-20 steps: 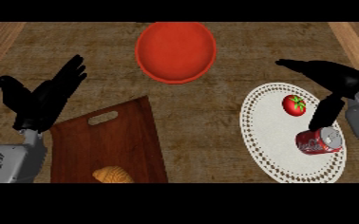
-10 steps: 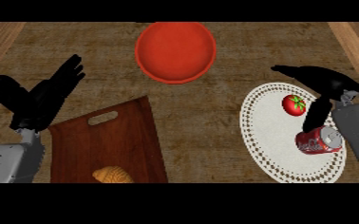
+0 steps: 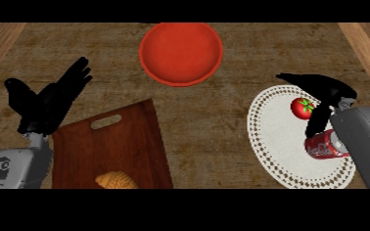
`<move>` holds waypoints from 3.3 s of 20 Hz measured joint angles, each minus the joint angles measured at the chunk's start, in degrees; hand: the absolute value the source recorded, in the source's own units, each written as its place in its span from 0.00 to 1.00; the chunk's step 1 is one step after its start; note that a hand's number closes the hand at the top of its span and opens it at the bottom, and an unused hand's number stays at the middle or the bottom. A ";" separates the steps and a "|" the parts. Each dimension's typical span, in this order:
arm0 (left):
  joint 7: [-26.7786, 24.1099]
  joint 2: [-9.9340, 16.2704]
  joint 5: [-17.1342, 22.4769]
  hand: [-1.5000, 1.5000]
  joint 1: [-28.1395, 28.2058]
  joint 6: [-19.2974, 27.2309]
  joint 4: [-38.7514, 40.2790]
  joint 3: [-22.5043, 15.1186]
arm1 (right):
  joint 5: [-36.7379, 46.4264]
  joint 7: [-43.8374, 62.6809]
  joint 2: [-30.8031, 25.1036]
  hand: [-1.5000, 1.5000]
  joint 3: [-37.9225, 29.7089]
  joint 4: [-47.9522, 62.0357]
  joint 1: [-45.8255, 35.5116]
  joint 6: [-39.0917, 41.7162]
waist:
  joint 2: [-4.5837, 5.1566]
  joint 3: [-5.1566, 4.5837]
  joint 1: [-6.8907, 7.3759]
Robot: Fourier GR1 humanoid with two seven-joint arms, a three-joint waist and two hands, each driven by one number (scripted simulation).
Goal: Pick the tomato from the placemat and place it in the bowl
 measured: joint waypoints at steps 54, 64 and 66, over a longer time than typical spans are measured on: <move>1.16 -2.44 -2.80 0.50 3.22 -2.96 -1.61 4.56 | 19.18 55.69 28.63 1.00 10.31 -34.87 8.44 -16.43 | -1.86 -0.29 -2.98; 0.69 -2.62 -2.82 0.50 0.40 -3.46 0.18 4.30 | 15.93 67.68 28.23 1.00 19.85 -51.76 -2.43 -8.99 | -0.84 -0.24 -0.69; 1.10 -2.85 -2.84 0.50 -0.46 -3.44 0.31 3.97 | 13.66 69.28 28.20 1.00 19.42 -51.39 -6.05 -9.22 | -0.73 -0.25 -0.15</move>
